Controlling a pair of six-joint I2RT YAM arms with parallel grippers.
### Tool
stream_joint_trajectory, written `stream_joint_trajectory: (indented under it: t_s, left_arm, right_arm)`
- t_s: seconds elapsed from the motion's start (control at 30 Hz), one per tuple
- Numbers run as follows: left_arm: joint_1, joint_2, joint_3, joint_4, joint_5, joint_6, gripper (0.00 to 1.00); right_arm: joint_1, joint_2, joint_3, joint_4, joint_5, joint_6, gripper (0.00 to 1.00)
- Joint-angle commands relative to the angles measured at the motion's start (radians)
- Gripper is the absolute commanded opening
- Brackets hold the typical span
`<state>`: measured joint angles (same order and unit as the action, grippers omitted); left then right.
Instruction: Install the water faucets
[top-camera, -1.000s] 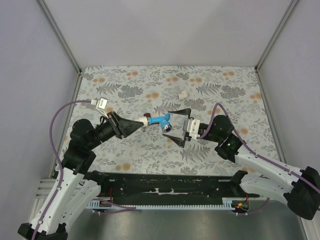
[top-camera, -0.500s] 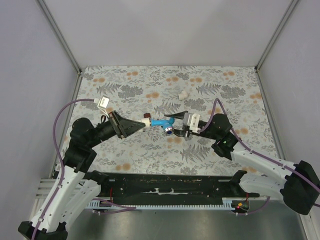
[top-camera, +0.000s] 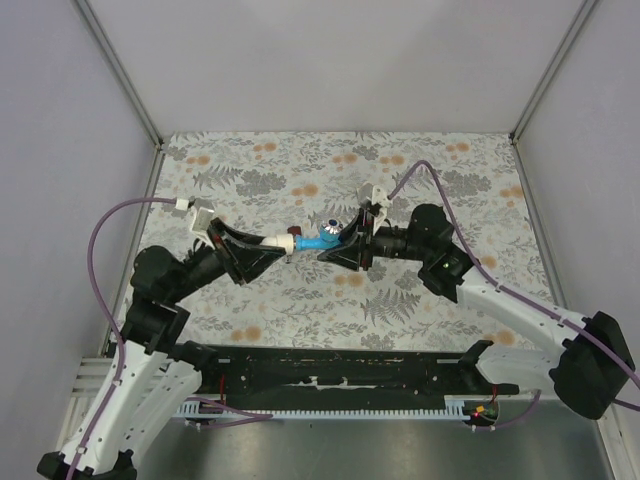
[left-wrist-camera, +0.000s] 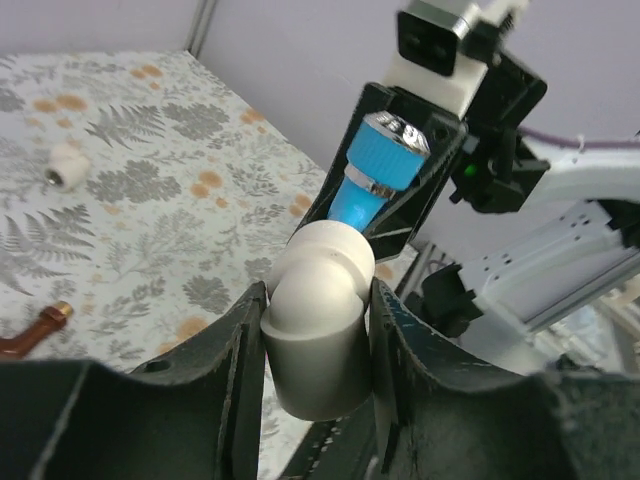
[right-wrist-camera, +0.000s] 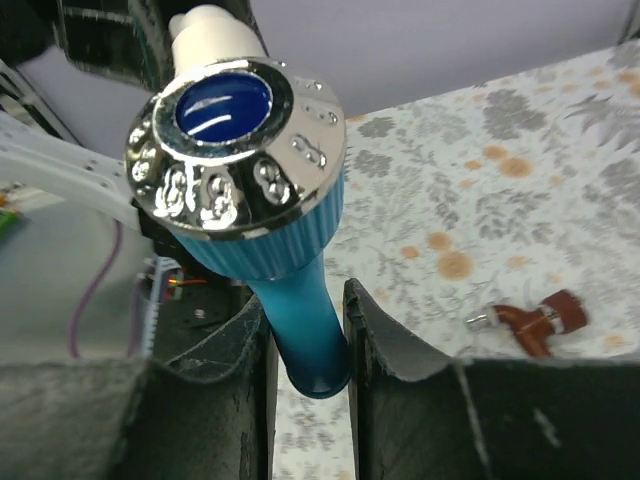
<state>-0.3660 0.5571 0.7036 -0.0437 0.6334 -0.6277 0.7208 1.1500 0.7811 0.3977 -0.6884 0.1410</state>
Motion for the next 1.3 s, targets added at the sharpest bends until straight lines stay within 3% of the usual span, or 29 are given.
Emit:
stream_joint_trajectory:
  t_s: [0.0, 0.2, 0.37, 0.47, 0.57, 0.67, 0.8, 0.97, 1.1, 1.27]
  left_arm:
    - [-0.01, -0.078, -0.05, 0.039, 0.097, 0.443, 0.02]
    - [-0.01, -0.207, -0.101, 0.033, 0.103, 0.591, 0.02]
    - [-0.01, -0.233, -0.124, 0.004, 0.059, 0.547, 0.02]
    - [-0.008, -0.237, -0.136, 0.001, 0.017, 0.479, 0.02]
    - [-0.01, -0.24, -0.144, 0.004, -0.032, 0.406, 0.02]
    - [-0.01, -0.233, -0.154, 0.013, -0.153, 0.259, 0.02]
    - [-0.01, -0.195, -0.156, -0.001, -0.244, 0.045, 0.02]
    - [-0.01, -0.134, -0.168, 0.077, -0.206, -0.232, 0.02]
    - [-0.01, -0.097, -0.181, 0.154, -0.152, -0.387, 0.02]
    - [-0.01, -0.068, -0.196, 0.249, -0.091, -0.521, 0.02]
  right_arm:
    - [-0.056, 0.059, 0.053, 0.01, 0.01, 0.521, 0.07]
    - [-0.083, 0.191, 0.061, 0.098, -0.111, 0.742, 0.07]
    - [-0.09, 0.238, 0.083, 0.112, -0.148, 0.743, 0.22]
    - [-0.096, 0.196, 0.093, 0.043, -0.106, 0.639, 0.41]
    - [-0.096, 0.113, 0.115, -0.097, -0.051, 0.429, 0.59]
    - [-0.096, 0.021, 0.101, -0.184, 0.022, 0.226, 0.72]
    - [-0.096, -0.107, 0.014, -0.11, 0.059, -0.028, 0.86]
    - [-0.096, -0.213, -0.117, 0.019, 0.02, -0.294, 0.92]
    - [-0.096, -0.245, -0.206, 0.19, -0.014, -0.366, 0.93]
    - [-0.096, -0.231, -0.166, 0.112, -0.082, -0.431, 0.97]
